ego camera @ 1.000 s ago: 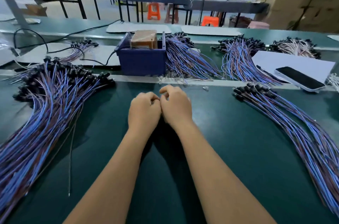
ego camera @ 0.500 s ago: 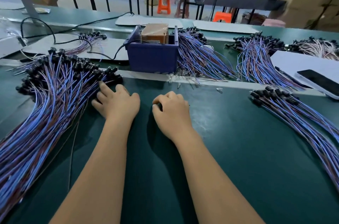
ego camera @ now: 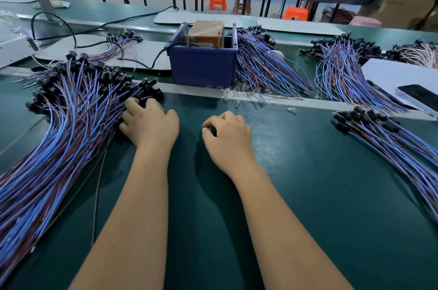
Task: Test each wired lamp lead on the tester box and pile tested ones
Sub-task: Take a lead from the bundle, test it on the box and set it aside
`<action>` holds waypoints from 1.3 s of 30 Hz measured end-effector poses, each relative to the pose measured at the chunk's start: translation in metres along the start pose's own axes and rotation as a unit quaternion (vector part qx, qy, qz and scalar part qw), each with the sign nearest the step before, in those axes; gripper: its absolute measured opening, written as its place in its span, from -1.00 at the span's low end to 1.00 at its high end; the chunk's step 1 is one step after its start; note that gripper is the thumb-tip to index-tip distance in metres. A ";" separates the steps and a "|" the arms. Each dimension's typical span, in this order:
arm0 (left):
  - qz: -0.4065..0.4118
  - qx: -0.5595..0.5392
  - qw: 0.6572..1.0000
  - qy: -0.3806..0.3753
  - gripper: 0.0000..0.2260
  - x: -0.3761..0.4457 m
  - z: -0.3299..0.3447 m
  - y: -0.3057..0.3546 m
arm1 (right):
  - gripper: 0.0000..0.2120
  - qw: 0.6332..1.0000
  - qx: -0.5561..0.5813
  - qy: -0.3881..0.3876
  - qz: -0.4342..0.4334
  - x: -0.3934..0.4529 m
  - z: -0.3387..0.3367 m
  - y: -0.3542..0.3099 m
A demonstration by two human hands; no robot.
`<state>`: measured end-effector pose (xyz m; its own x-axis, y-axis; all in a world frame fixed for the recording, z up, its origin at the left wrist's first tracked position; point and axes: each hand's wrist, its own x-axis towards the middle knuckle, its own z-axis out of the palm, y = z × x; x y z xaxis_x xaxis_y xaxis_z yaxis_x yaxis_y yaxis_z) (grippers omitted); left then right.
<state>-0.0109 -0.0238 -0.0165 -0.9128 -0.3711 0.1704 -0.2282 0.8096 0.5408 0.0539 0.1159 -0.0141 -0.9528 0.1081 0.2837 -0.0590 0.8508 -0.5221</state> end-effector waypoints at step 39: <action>0.078 -0.652 0.719 -0.229 -0.81 -0.057 -0.027 0.061 | -0.72 0.799 0.583 -0.009 0.150 0.005 -0.015 -0.014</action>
<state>0.0363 0.0344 0.0294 -0.9766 0.1077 0.1862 0.1289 -0.4001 0.9073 0.0551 0.1122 0.0071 -0.9796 0.2008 -0.0008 -0.0546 -0.2699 -0.9613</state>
